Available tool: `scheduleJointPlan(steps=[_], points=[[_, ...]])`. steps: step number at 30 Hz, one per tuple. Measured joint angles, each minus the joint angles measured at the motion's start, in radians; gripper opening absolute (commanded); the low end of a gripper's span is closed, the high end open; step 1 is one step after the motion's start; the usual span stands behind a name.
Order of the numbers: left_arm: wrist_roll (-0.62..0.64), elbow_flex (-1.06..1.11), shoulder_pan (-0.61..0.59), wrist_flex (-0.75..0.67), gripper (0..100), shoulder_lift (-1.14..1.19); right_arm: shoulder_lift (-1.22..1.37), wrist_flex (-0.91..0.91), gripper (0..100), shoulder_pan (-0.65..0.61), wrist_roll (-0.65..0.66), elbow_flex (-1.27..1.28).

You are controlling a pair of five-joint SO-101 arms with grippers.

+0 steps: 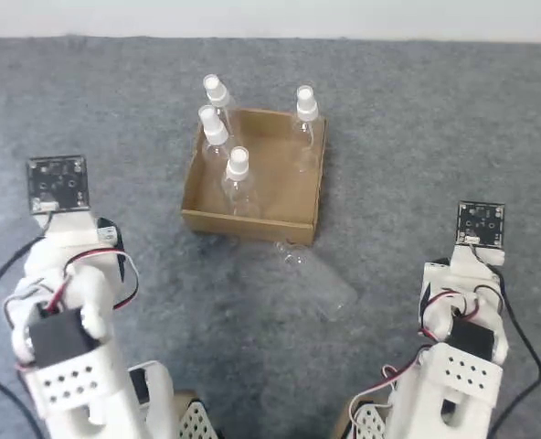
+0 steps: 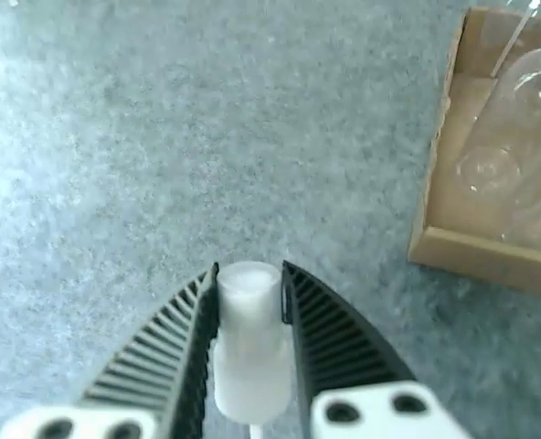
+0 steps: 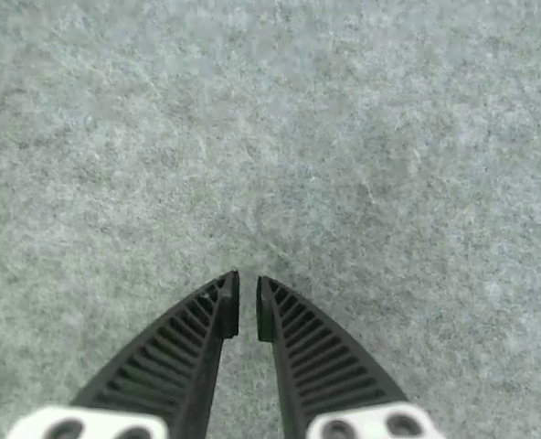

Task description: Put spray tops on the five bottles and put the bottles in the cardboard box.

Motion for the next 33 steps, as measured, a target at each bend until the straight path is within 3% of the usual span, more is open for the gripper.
scheduleJointPlan(steps=[6, 16, 20, 29, 33], points=[[0.057, 0.089, 0.002, -0.074, 1, -0.091, 0.000, 0.025, 0.6, -0.008, 0.066, -0.012], [0.158, 0.287, -0.003, -0.224, 1, -0.238, 0.000, 0.204, 0.6, -0.203, 0.192, -0.132], [0.189, 0.358, -0.066, -0.255, 1, -0.327, 0.000, 0.299, 1.3, -0.245, 0.244, -0.215], [0.193, 0.445, -0.084, -0.226, 1, -0.603, 0.000, 0.526, 12.6, -0.394, 0.315, -0.368], [0.195, 0.445, -0.084, -0.192, 1, -0.620, 0.000, 0.585, 21.3, -0.473, 0.315, -0.384]])
